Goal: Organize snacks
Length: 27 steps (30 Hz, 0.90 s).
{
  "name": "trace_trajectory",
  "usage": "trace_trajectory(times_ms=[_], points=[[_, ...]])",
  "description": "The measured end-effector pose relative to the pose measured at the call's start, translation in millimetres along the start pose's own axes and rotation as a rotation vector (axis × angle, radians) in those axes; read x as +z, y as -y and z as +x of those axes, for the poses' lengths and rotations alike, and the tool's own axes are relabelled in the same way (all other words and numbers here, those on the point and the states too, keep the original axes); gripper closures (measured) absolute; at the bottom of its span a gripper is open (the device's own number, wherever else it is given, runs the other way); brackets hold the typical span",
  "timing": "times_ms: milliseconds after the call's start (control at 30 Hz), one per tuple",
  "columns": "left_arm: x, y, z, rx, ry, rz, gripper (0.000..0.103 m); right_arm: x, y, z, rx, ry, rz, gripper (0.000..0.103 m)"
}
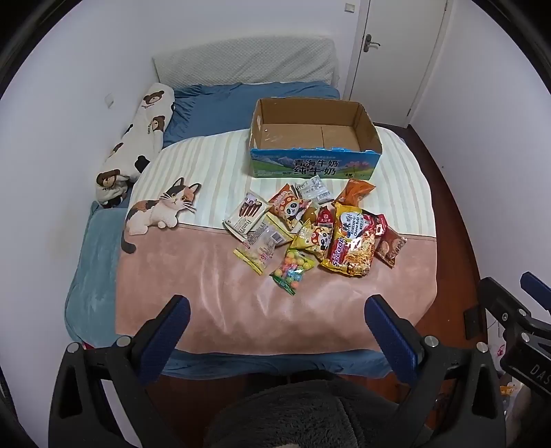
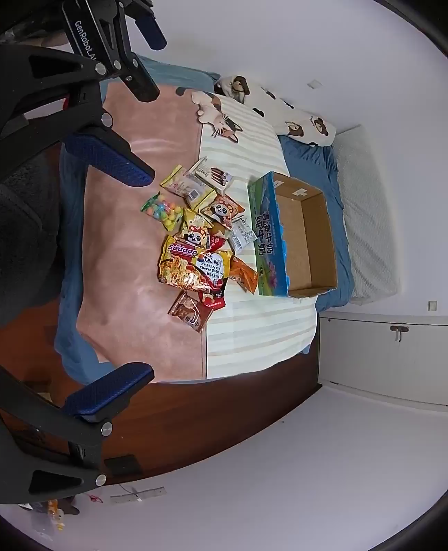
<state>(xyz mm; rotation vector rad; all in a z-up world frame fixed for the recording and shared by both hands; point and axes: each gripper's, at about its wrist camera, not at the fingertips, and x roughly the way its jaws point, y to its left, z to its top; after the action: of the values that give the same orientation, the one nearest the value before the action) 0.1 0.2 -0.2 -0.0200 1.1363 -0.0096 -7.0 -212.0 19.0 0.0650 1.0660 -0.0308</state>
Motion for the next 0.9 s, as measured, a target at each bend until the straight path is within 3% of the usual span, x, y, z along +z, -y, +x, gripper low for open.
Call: trace_trajectory(times_ms=[900], points=[[6.7, 1.8, -7.5, 0.004, 0.027, -0.007, 0.000, 4.1, -0.4, -2.6, -0.003, 0.016, -0.001, 0.000]])
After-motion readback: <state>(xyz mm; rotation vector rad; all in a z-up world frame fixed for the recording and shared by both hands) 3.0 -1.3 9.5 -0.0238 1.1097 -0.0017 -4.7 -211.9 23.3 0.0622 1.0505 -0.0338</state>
